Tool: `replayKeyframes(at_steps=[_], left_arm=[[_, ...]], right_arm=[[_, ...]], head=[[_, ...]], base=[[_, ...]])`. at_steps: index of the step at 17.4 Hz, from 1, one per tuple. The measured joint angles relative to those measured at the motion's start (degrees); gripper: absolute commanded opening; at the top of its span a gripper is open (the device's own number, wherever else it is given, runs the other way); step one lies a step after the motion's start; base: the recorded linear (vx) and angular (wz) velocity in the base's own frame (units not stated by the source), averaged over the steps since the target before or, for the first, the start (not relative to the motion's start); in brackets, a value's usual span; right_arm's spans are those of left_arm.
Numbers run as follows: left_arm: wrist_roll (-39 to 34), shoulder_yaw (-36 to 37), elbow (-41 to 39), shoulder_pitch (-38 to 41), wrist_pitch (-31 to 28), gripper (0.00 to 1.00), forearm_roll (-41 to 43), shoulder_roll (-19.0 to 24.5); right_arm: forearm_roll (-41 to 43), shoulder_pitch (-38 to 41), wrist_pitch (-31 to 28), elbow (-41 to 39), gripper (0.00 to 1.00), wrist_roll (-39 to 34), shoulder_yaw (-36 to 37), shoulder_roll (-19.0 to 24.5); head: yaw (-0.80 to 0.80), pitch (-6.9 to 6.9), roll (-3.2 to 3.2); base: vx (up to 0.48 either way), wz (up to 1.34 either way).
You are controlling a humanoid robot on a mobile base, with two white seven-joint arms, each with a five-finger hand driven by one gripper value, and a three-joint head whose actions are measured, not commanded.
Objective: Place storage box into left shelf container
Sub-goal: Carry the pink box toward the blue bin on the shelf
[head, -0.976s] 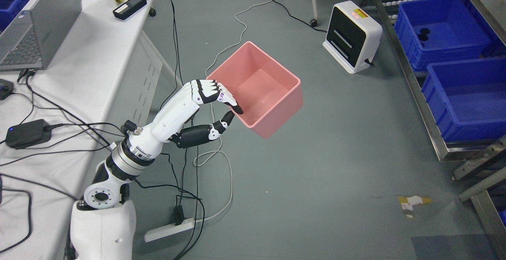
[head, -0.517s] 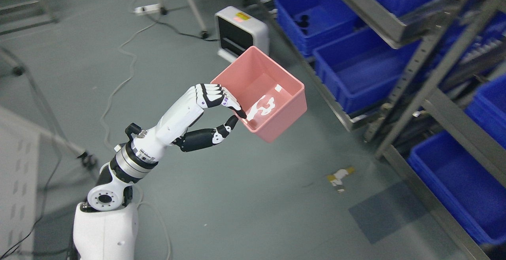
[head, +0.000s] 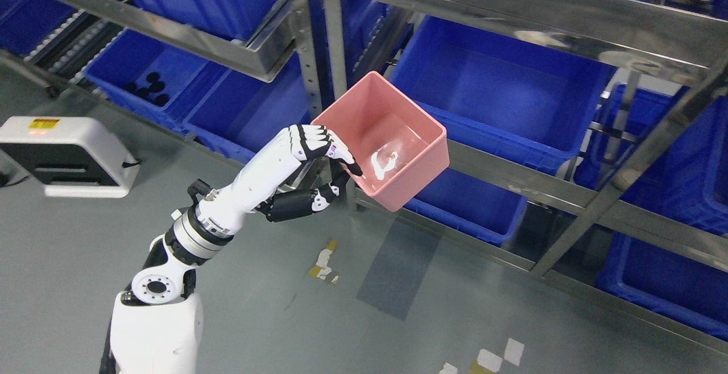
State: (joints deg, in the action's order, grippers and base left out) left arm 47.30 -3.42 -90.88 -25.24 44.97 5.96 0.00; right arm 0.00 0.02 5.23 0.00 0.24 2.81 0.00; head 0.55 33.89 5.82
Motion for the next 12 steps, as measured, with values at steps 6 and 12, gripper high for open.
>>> replayKeyframes(at_steps=[6, 12], left_arm=[[-0.06, 1.22, 0.02, 1.07, 0.00, 0.02, -0.09, 0.00], [0.25, 3.36, 0.72, 5.55, 0.00, 0.02, -0.03, 0.00]], right_arm=[[0.00, -0.01, 0.00, 0.00, 1.00, -0.13, 0.00, 0.00], [0.00, -0.01, 0.00, 0.00, 1.00, -0.23, 0.00, 0.00]], head=[[0.00, 0.00, 0.00], [0.00, 0.00, 0.00]], base=[[0.139, -0.48], [0.099, -0.32]])
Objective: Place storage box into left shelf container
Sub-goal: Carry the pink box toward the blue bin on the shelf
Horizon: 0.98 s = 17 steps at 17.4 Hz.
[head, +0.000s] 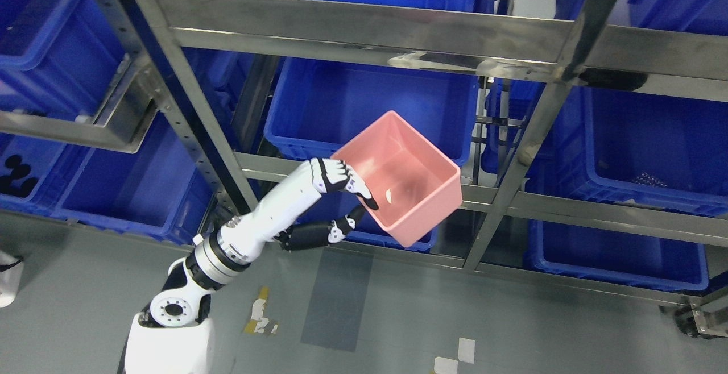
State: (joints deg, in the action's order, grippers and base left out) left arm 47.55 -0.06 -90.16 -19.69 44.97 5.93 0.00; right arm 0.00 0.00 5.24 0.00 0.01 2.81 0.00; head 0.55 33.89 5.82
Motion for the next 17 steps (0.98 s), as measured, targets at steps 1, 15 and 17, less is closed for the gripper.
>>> replayKeyframes(at_steps=[1, 15, 17], left_arm=[[0.03, 0.21, 0.58, 0.47, 0.00, 0.02, 0.05, 0.00], [-0.39, -4.87, 15.34, -4.95, -0.91, 0.01, 10.32, 0.00], [-0.41, -6.15, 17.94, -6.28, -1.00, 0.01, 12.19, 0.00]], right_arm=[[0.00, 0.00, 0.00, 0.00, 1.00, 0.00, 0.00, 0.00], [0.00, 0.00, 0.00, 0.00, 1.00, -0.02, 0.00, 0.00], [0.00, 0.00, 0.00, 0.00, 1.00, -0.01, 0.00, 0.00]], head=[[0.00, 0.00, 0.00], [0.00, 0.00, 0.00], [0.00, -0.01, 0.00]], base=[[0.085, -0.23], [0.056, -0.14], [0.008, -0.02]])
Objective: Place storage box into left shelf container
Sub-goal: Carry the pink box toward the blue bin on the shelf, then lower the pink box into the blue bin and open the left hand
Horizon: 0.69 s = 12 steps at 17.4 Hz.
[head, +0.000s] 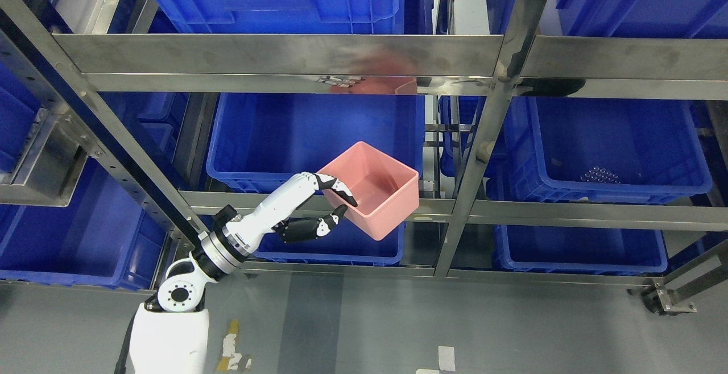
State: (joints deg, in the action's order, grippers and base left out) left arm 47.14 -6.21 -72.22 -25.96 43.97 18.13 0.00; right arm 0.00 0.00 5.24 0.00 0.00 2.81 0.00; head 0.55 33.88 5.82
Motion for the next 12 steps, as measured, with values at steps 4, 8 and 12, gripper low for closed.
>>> replayKeyframes(at_steps=[4, 8, 12], left_arm=[[-0.09, -2.76, 4.72, -3.25, -0.20, 0.02, 2.86, 0.00], [-0.90, -5.71, 10.80, -7.99, -0.54, 0.02, 4.39, 0.03], [-3.77, -8.22, 18.22, -12.92, -0.66, 0.02, 5.08, 1.68]], right_arm=[[0.00, 0.00, 0.00, 0.00, 1.00, -0.02, 0.00, 0.00], [0.00, 0.00, 0.00, 0.00, 1.00, -0.02, 0.00, 0.00], [0.00, -0.01, 0.00, 0.00, 1.00, -0.02, 0.00, 0.00]], head=[[0.00, 0.00, 0.00], [0.00, 0.00, 0.00], [0.00, -0.01, 0.00]], base=[[-0.002, 0.00], [-0.002, 0.00], [0.000, 0.00]])
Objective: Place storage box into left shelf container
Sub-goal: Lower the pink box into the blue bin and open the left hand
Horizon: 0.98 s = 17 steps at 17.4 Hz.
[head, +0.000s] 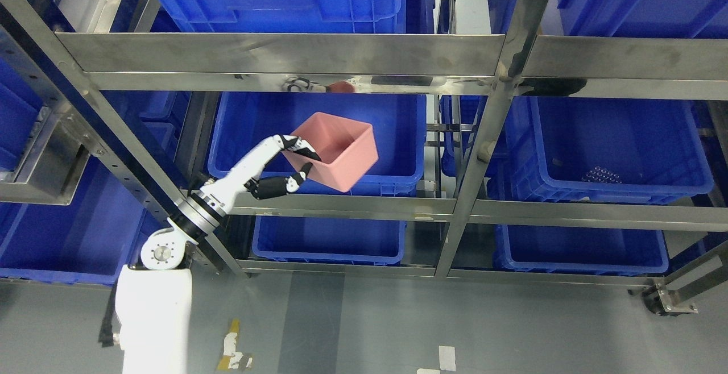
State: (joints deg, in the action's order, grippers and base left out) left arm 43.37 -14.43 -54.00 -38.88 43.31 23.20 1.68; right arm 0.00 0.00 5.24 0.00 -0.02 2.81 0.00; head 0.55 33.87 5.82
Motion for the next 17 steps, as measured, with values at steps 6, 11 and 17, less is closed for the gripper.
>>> replayKeyframes(at_steps=[6, 11, 17], left_arm=[[-6.80, -2.61, 11.46, -4.09, -0.18, 0.06, 0.39, 1.34], [-9.92, -3.50, 17.28, -5.25, 0.08, 0.49, 0.42, 0.19], [-11.36, -3.93, 20.84, -6.34, 0.28, 0.74, 0.28, -0.68]], right_arm=[[0.00, 0.00, 0.00, 0.00, 1.00, 0.00, 0.00, 0.00], [0.00, 0.01, 0.00, 0.00, 1.00, 0.00, 0.00, 0.00], [0.00, 0.00, 0.00, 0.00, 1.00, -0.01, 0.00, 0.00]], head=[[0.00, 0.00, 0.00], [0.00, 0.00, 0.00], [0.00, 0.00, 0.00]], base=[[0.000, 0.00], [0.000, 0.00], [0.000, 0.00]])
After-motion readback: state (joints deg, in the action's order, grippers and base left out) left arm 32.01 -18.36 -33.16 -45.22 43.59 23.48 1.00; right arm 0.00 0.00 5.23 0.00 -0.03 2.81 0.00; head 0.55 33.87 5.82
